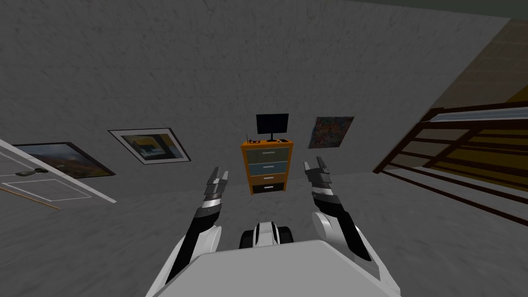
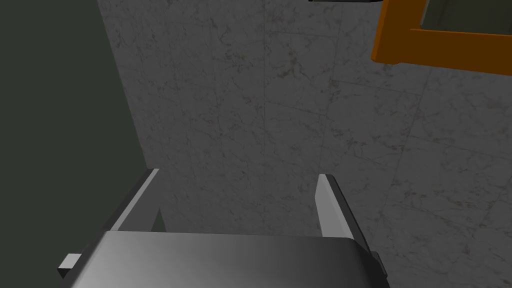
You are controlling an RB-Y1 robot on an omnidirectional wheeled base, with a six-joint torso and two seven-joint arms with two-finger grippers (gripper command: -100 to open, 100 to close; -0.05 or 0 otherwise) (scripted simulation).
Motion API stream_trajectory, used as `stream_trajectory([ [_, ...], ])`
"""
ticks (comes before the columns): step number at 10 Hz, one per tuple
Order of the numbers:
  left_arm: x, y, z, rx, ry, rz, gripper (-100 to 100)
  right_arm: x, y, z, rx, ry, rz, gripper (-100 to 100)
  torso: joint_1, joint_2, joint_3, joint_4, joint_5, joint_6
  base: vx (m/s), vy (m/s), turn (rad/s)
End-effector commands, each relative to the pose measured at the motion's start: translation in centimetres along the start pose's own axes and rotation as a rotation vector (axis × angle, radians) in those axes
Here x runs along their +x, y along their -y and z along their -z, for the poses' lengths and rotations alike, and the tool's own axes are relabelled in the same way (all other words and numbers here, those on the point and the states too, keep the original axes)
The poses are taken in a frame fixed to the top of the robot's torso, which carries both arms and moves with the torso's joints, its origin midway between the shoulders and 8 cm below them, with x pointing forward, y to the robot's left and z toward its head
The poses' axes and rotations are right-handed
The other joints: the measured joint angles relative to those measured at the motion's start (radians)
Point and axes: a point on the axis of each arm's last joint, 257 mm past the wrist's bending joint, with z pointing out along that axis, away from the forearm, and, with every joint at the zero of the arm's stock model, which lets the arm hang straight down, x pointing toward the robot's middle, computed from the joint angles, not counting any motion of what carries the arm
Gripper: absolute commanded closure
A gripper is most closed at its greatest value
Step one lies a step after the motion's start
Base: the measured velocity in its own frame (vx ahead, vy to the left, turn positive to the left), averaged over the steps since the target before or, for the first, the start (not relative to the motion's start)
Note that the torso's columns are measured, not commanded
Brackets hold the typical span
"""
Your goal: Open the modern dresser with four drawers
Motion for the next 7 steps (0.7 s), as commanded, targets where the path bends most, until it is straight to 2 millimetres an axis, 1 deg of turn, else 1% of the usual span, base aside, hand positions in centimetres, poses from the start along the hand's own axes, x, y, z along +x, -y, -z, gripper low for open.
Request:
stream_trajectory([
  [1, 0.4, -0.8, 0.0, -0.035, -0.041, -0.024, -100, 0.0, 0.0, 0.0, 0.001, 0.000, 0.000, 0, -0.001, 0.032, -0.070, 0.033, 0.000, 0.000, 0.089, -0.060, -0.020],
  [3, 0.4, -1.4, 0.0, -0.067, -0.054, -0.032, -100, 0.0, 0.0, 0.0, 0.001, 0.000, 0.000, 0, -0.004, 0.040, -0.096, 0.044, -0.001, 0.000, 0.133, -0.105, -0.020],
  [7, 0.4, -2.9, 0.0, -0.132, -0.054, -0.035, -100, 0.0, 0.0, 0.0, 0.001, 0.000, 0.000, 0, 0.001, 0.048, -0.093, 0.047, 0.000, 0.000, 0.121, -0.101, -0.019],
])
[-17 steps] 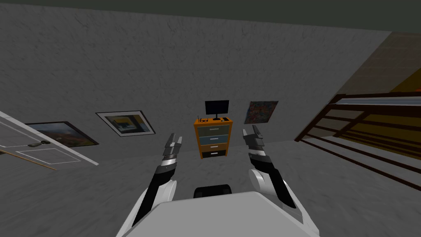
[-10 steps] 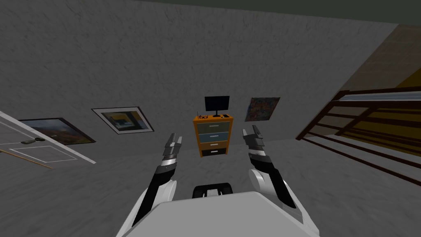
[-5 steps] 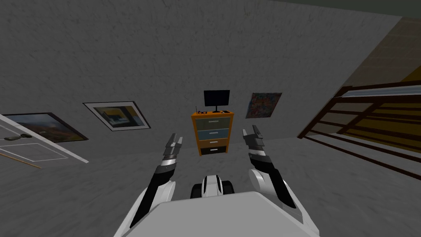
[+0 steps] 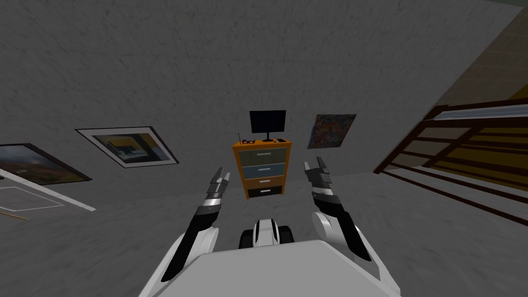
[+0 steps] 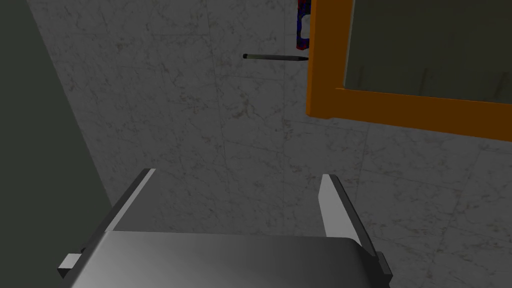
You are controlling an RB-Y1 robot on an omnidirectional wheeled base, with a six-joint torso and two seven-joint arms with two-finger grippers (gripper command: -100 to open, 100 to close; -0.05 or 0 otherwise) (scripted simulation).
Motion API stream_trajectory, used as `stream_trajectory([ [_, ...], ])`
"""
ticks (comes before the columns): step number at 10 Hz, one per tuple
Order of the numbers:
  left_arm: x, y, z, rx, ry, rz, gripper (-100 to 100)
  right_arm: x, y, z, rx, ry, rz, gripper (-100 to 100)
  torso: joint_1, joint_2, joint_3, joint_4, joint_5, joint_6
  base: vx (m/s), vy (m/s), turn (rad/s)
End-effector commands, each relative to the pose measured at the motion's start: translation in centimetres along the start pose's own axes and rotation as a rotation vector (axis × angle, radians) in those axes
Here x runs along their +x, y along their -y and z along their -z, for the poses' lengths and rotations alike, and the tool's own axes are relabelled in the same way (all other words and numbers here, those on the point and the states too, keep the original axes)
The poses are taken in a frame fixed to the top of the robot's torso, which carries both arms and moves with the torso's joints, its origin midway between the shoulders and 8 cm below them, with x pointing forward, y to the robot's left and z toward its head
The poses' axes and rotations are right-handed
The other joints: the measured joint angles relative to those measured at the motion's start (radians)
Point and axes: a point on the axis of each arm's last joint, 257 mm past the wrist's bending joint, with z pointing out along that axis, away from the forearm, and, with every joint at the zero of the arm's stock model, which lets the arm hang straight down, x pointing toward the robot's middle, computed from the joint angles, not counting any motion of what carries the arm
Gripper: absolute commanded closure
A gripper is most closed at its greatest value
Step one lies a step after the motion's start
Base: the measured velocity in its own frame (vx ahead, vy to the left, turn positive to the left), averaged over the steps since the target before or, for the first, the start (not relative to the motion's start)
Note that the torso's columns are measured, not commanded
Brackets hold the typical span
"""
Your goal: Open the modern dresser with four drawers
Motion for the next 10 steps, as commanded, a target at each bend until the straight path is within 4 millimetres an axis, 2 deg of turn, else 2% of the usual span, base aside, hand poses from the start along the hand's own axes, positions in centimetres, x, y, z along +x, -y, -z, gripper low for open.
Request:
stream_trajectory([
  [1, 0.0, -0.8, -0.1, -0.037, 0.003, 0.002, -100, 0.0, 0.0, 0.0, 0.000, 0.000, 0.000, 0, 0.001, 0.000, 0.000, 0.000, 0.000, 0.000, 0.086, -0.068, -0.015],
  [10, -0.1, -4.4, 0.0, -0.193, 0.017, 0.012, -100, 0.0, 0.0, 0.0, 0.000, 0.000, 0.000, 0, 0.000, -0.001, -0.001, 0.000, 0.000, 0.000, 0.116, -0.084, -0.020],
])
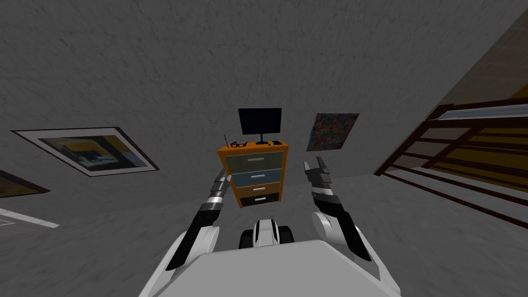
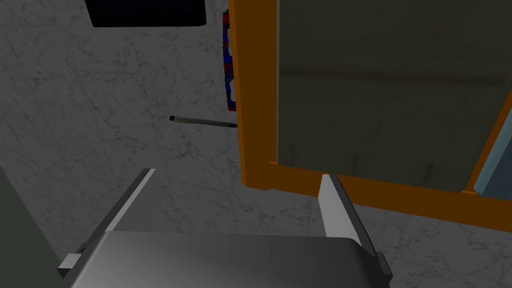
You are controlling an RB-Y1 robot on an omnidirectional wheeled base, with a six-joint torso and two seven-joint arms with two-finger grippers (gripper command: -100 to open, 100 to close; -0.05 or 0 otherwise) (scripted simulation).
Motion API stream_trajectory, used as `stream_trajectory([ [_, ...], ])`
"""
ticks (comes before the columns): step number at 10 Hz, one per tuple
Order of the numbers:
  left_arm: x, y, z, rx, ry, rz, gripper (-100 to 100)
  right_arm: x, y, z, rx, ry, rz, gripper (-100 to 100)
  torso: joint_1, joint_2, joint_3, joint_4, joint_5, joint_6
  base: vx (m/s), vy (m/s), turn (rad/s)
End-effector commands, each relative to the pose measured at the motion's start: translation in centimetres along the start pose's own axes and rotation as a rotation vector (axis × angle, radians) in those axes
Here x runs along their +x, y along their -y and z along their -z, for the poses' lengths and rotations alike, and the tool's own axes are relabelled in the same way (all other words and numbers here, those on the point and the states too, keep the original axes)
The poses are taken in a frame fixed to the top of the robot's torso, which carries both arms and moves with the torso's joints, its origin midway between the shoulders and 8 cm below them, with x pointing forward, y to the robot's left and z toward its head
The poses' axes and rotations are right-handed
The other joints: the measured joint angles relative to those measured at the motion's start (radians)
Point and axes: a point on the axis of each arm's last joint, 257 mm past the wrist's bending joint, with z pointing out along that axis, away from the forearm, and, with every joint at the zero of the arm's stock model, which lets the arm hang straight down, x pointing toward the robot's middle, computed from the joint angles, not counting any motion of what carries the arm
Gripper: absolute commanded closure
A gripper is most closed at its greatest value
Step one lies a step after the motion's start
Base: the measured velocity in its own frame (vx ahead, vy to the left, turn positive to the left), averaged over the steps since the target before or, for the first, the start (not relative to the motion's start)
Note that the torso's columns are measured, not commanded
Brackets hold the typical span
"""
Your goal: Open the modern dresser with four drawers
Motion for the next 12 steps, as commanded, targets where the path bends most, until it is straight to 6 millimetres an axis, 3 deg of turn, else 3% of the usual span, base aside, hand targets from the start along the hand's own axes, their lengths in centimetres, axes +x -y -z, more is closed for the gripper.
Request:
stream_trajectory([
  [1, -0.1, -1.2, -0.1, -0.047, 0.000, -0.002, -100, 0.0, 0.0, 0.0, 0.000, 0.000, 0.000, 0, -0.003, 0.000, 0.000, 0.000, -0.001, 0.000, 0.125, -0.094, -0.019],
  [8, -0.2, -4.5, 0.1, -0.186, 0.027, 0.025, -100, 0.0, 0.0, 0.0, 0.000, 0.000, 0.000, 0, -0.002, -0.001, 0.000, 0.000, -0.001, 0.000, 0.134, -0.098, -0.022],
  [12, -0.2, -5.1, 0.2, -0.211, 0.051, 0.057, -100, 0.0, 0.0, 0.0, 0.000, 0.000, 0.000, 0, 0.000, 0.002, 0.001, 0.001, 0.000, 0.000, 0.086, -0.059, -0.010],
])
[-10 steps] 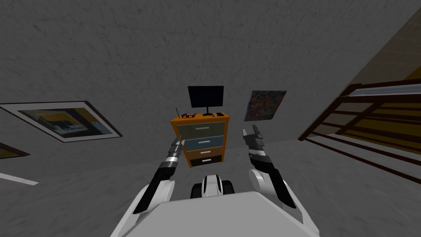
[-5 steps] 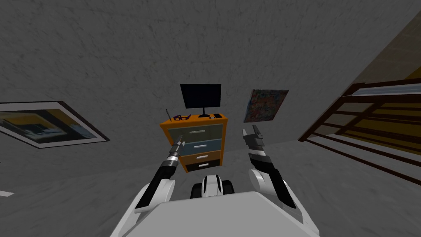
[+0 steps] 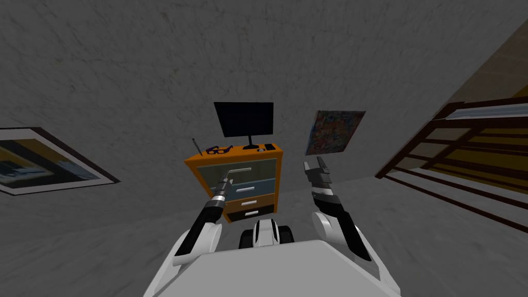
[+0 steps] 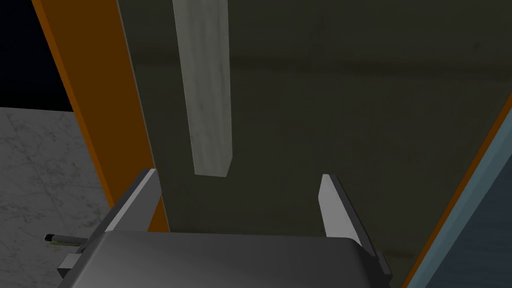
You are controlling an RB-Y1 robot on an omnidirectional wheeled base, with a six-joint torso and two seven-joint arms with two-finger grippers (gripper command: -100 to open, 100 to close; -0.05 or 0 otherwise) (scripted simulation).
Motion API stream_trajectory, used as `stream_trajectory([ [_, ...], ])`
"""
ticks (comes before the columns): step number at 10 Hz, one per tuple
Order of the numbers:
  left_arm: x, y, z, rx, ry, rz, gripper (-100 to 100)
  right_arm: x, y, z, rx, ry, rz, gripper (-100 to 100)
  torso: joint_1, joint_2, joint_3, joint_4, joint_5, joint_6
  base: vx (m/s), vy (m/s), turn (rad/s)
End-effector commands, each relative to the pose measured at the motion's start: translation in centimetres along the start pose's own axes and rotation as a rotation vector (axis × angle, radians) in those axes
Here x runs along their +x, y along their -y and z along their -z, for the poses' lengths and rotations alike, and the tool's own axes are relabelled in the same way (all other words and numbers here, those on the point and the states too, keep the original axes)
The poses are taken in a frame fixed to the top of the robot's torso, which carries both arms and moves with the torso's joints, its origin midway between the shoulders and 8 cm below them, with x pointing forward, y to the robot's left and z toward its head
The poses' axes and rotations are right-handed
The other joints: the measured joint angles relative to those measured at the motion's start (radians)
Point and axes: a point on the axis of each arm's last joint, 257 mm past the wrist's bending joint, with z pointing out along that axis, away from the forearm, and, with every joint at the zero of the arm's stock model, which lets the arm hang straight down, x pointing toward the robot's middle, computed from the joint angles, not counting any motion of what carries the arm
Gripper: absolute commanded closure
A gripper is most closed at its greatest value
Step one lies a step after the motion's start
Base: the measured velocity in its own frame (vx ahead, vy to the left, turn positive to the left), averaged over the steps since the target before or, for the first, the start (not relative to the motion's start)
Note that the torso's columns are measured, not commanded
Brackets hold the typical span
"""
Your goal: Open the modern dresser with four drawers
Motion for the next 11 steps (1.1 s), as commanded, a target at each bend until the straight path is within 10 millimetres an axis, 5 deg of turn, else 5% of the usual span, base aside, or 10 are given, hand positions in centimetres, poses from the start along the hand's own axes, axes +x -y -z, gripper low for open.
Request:
stream_trajectory([
  [1, -0.1, 0.6, 0.2, -0.002, 0.004, -0.001, -100, 0.0, 0.0, 0.0, 0.000, 0.000, 0.000, 0, 0.001, 0.002, 0.001, 0.000, 0.000, 0.000, 0.079, -0.012, -0.026],
  [2, -0.1, 0.2, 0.1, -0.001, 0.003, 0.000, -100, 0.0, 0.0, 0.0, 0.000, 0.000, 0.000, 0, 0.001, -0.002, -0.001, 0.000, 0.000, 0.000, 0.049, -0.005, -0.005],
  [3, -0.1, 0.3, 0.2, -0.002, 0.003, 0.000, 100, 0.0, 0.0, 0.0, 0.000, 0.000, 0.000, 0, 0.000, -0.001, -0.001, -0.001, 0.000, 0.000, 0.007, -0.001, 0.002],
  [8, 0.1, 0.8, 0.8, 0.001, -0.003, -0.001, 100, 0.0, 0.0, 0.0, 0.000, 0.000, 0.000, 0, -0.002, 0.000, 0.000, 0.000, -0.001, 0.000, -0.160, -0.011, 0.014],
  [9, 0.1, 0.9, 0.9, -0.002, -0.020, -0.026, -100, 0.0, 0.0, 0.0, 0.000, 0.000, 0.000, 0, -0.001, -0.008, -0.004, -0.002, 0.000, 0.000, 0.000, 0.000, 0.000],
  [11, 0.0, 1.3, 1.1, -0.007, -0.023, -0.034, -100, 0.0, 0.0, 0.0, 0.000, 0.000, 0.000, 0, 0.000, -0.012, -0.007, -0.003, 0.000, 0.000, 0.092, 0.013, -0.014],
])
